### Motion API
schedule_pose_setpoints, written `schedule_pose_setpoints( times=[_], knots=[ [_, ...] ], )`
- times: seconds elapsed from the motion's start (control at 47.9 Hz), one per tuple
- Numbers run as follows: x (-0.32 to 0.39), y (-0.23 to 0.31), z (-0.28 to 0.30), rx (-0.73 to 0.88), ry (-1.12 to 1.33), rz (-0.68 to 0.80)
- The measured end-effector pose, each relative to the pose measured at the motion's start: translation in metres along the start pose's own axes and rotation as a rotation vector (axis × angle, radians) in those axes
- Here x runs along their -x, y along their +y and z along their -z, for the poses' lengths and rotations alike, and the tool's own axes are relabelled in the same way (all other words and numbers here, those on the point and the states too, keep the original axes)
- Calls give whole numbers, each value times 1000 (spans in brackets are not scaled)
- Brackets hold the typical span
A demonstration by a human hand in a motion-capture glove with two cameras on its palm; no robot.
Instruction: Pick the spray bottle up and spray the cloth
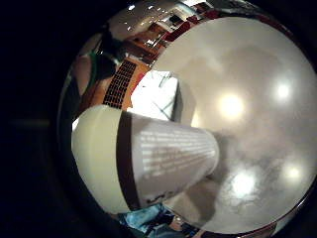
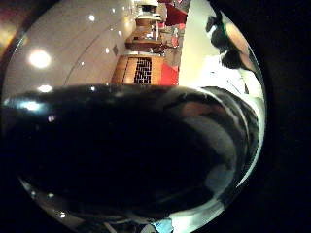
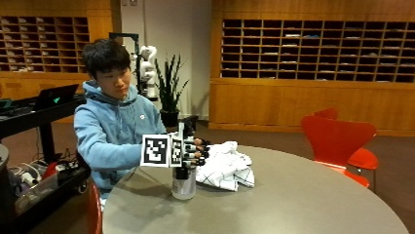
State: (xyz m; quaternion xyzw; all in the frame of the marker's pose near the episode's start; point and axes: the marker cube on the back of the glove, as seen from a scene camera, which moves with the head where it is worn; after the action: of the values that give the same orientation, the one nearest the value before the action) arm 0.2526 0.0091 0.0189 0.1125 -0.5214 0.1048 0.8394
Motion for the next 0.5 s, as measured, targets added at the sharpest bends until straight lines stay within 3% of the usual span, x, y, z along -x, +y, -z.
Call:
schedule_pose_setpoints(
  times=[0.501],
  knots=[
    [20,-23,-34,-164,96,-31]
  ],
)
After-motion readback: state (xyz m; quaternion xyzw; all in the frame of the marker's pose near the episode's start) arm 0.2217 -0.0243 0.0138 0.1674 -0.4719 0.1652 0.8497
